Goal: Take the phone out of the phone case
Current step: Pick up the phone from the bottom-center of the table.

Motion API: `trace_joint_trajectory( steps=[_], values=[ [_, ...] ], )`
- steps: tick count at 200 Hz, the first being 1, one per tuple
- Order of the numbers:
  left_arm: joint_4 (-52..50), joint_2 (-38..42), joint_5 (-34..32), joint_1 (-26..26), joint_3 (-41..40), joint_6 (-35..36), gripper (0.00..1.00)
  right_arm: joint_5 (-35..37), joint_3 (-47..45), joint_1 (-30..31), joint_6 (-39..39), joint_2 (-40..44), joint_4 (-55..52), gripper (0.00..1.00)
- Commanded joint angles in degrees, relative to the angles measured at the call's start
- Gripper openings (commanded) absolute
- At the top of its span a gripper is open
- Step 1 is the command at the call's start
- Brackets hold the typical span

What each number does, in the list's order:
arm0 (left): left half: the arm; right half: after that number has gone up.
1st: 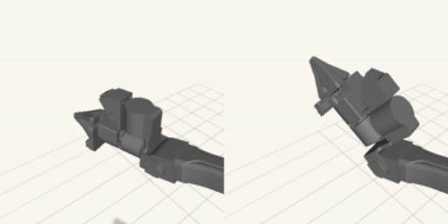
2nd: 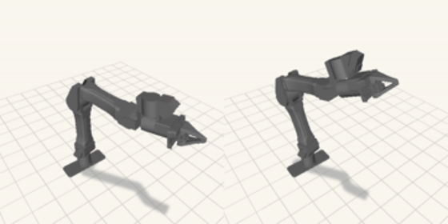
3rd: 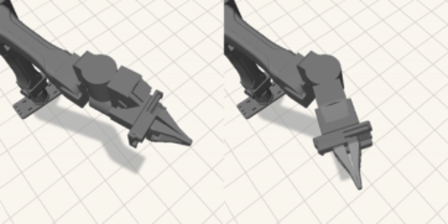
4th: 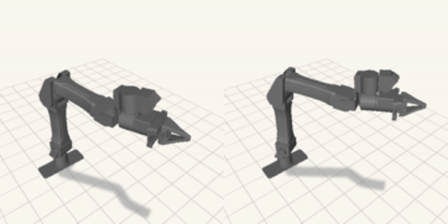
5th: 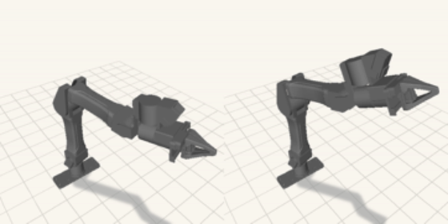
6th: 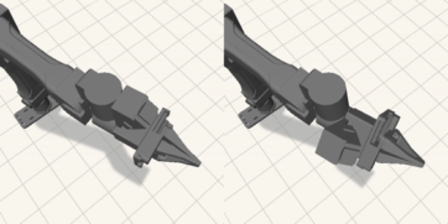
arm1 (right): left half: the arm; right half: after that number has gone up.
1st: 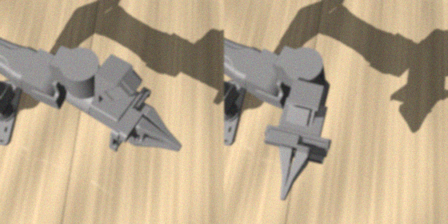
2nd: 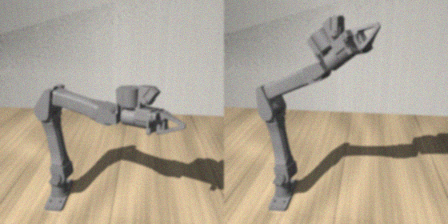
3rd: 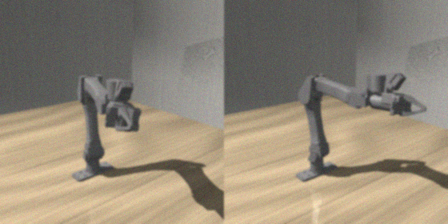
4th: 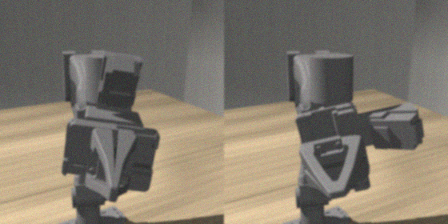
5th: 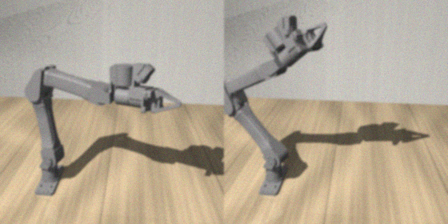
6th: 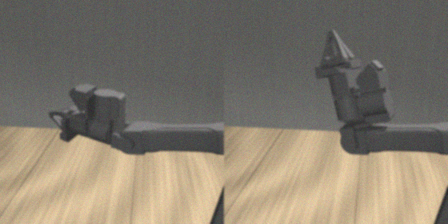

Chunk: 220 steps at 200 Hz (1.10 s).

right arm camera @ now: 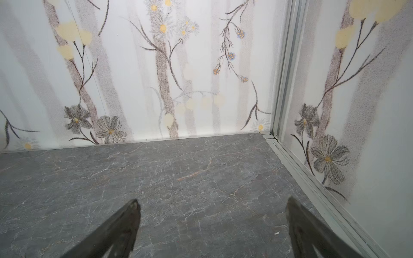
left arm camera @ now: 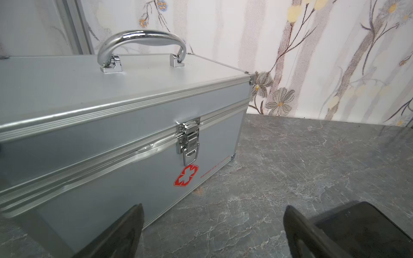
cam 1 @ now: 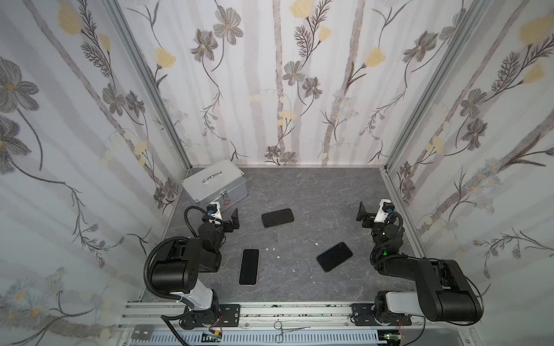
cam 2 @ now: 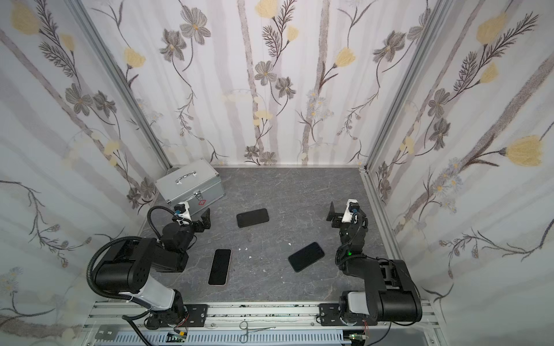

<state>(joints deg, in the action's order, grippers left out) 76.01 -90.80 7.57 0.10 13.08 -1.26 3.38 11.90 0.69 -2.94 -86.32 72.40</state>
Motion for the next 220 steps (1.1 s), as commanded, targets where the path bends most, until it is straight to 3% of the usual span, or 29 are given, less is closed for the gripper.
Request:
trace_joint_trajectory(
  steps=[1, 174, 196, 220],
  values=[
    [1.3, 0.1, 0.3, 0.1, 0.1, 0.3, 1.0, 0.1, 0.1, 0.0, 0.7, -0.1, 1.3, 1.0],
    [3.0, 2.2, -0.6, 0.4, -1.7, -0.4, 1.0, -4.9, -0.5, -0.7, 1.7, 0.0, 2.7, 1.0],
    [2.9, 8.4, -8.4, -1.7, -4.8, -0.5, 1.0, -5.0, -1.7, -0.6, 2.0, 1.1, 4.4, 1.0],
    [1.8, 21.0, -19.1, -5.9, -8.8, -0.1, 1.0, -2.1, -2.6, 0.7, 2.4, 7.4, 0.1, 1.0]
  ],
)
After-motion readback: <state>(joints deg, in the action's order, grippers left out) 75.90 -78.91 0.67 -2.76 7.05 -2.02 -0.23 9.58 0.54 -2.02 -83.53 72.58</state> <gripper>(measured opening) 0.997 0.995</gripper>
